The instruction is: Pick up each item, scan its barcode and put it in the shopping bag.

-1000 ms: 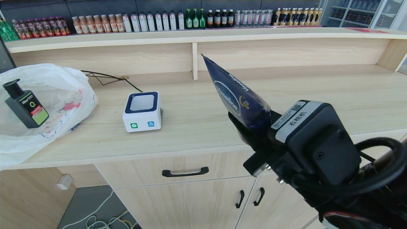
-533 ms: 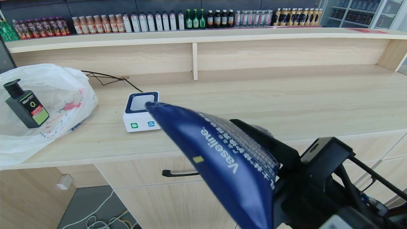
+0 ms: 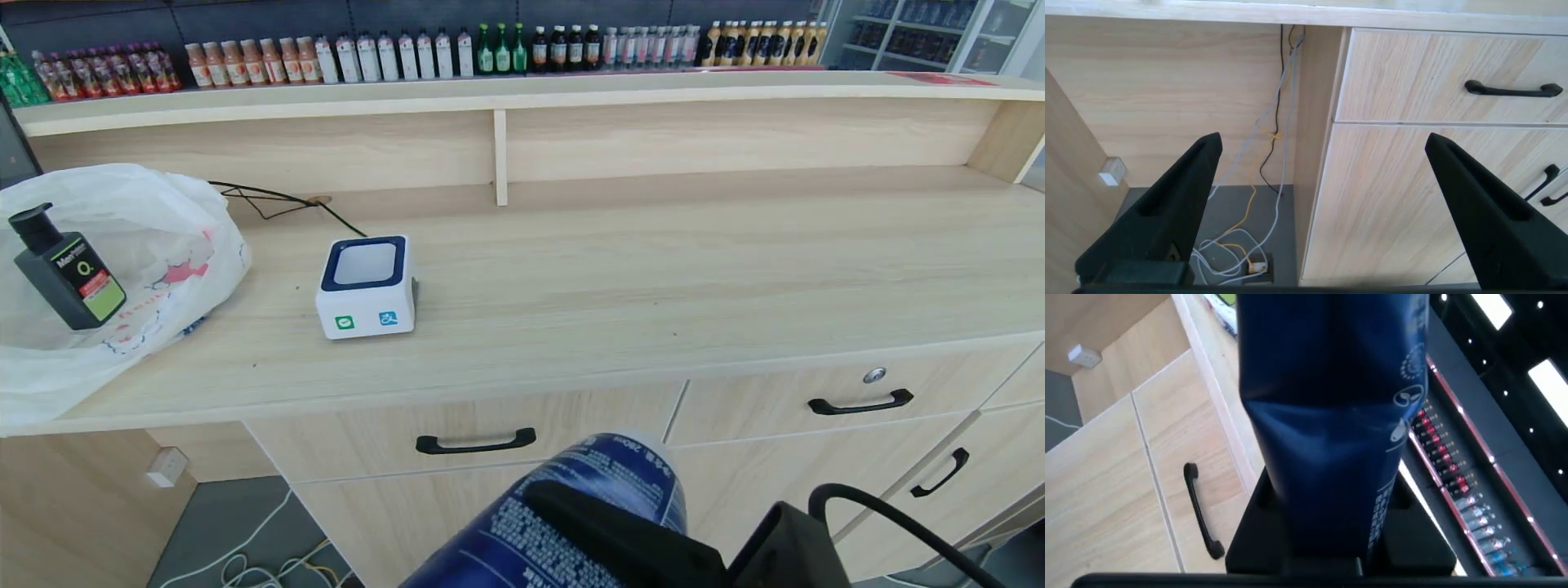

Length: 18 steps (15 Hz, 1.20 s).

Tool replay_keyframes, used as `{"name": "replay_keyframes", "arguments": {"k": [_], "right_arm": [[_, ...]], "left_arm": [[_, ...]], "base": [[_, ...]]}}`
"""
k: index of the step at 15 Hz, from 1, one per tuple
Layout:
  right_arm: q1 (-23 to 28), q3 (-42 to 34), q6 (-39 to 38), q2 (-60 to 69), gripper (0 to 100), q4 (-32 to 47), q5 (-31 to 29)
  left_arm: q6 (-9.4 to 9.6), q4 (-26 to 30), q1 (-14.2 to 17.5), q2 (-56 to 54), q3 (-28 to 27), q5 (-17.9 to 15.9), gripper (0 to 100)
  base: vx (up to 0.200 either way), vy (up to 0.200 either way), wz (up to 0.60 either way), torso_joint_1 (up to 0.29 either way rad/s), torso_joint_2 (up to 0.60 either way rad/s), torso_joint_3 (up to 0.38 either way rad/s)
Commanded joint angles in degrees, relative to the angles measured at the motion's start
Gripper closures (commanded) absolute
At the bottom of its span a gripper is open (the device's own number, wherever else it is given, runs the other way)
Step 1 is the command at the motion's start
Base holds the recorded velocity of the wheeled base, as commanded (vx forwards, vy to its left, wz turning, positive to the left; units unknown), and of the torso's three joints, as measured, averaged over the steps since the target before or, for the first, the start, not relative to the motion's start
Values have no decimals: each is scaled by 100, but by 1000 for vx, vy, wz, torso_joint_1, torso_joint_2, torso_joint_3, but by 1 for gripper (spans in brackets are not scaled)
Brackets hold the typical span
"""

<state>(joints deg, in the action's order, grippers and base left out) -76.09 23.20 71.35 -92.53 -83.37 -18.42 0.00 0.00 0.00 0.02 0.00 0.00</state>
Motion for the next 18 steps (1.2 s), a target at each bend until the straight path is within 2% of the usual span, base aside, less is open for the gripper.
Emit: {"name": "replay_keyframes", "arguments": {"k": [1, 4, 6, 9, 13, 16, 18], "right_arm": [[-187, 211, 125, -336, 100, -4, 111], [-371, 290, 160, -556, 100, 5, 154], [-415, 528, 248, -617, 100, 102, 471], [-424, 326, 283, -644, 100, 111, 664], [-415, 106, 793, -547, 100, -4, 682], [-292, -149, 1461, -442, 100, -197, 603], [-283, -184, 1584, -442, 100, -197, 603]], "left_arm": [[0, 0, 0, -2, 0, 0, 0], [0, 0, 0, -2, 0, 0, 0], [0, 0, 0, -2, 0, 0, 0], [0, 0, 0, -2, 0, 0, 0], [0, 0, 0, -2, 0, 0, 0], [0, 0, 0, -2, 0, 0, 0], [0, 0, 0, -2, 0, 0, 0]], "base": [[0, 0, 0, 0, 0, 0], [0, 0, 0, 0, 0, 0], [0, 0, 0, 0, 0, 0], [0, 0, 0, 0, 0, 0], [0, 0, 0, 0, 0, 0], [0, 0, 0, 0, 0, 0], [0, 0, 0, 0, 0, 0]]}}
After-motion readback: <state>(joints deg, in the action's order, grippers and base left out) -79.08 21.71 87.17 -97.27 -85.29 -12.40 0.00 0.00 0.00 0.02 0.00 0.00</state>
